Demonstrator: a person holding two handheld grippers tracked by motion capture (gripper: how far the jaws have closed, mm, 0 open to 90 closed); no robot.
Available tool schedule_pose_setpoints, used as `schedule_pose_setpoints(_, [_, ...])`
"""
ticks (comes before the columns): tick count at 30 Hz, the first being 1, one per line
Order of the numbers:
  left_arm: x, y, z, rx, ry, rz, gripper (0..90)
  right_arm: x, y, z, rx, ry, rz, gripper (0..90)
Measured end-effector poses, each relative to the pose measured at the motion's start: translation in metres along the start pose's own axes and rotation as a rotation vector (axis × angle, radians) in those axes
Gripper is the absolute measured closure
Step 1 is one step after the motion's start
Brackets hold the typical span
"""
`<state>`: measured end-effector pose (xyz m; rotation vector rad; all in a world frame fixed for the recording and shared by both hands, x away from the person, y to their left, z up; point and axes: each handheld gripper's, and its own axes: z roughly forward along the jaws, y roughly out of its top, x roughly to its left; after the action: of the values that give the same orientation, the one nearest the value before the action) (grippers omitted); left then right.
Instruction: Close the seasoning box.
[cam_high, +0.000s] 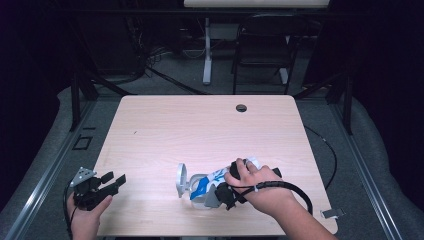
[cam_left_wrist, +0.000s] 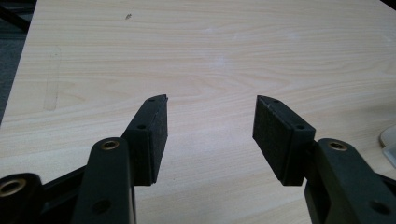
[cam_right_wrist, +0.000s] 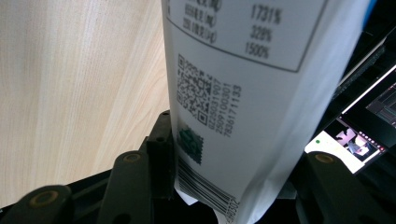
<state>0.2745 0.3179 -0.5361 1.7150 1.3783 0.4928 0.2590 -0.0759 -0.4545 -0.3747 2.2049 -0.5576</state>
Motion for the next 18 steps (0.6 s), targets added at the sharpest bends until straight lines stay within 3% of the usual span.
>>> schedule_pose_setpoints(18, [0.0007,-0.0003,0.0002,0.006,0.0,-0.002,45.7,-0.0006,0.001,0.0001,0.006,0.0,-0.008,54.0])
